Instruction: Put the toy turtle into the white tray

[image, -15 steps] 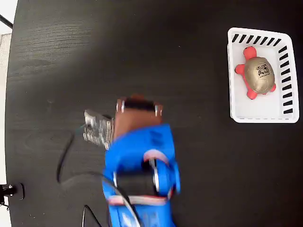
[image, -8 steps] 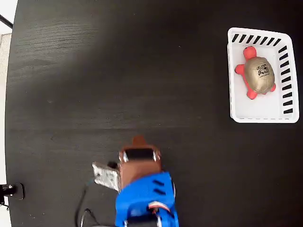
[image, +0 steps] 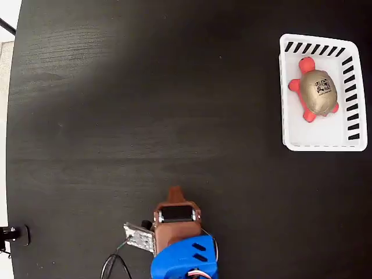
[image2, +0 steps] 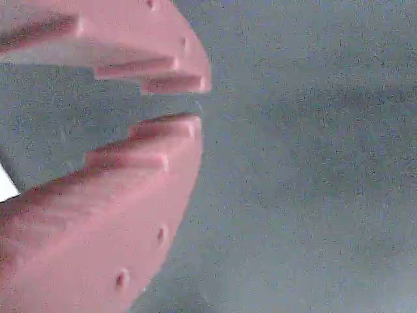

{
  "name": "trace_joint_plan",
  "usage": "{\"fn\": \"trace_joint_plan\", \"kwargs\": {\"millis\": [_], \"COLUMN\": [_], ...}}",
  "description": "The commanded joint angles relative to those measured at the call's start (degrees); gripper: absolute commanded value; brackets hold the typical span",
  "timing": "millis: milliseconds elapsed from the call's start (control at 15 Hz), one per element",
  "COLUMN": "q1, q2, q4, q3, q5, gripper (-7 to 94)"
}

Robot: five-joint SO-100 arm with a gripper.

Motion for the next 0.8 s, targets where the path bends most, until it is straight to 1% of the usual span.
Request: {"fn": "trace_joint_plan", "kwargs": {"millis": [0, 200, 333, 733], "q1": [0.0, -0.09, -1.76, -0.44], "q2": [4.22, 7.12, 7.12, 7.12], "q4": [1.23, 2.37, 2.37, 2.37], "q3": [-0.26, 0.35, 0.35, 0.35], "q5": [0.44, 0.35, 0.0, 0.79], "gripper": [0, 0, 0, 0]}}
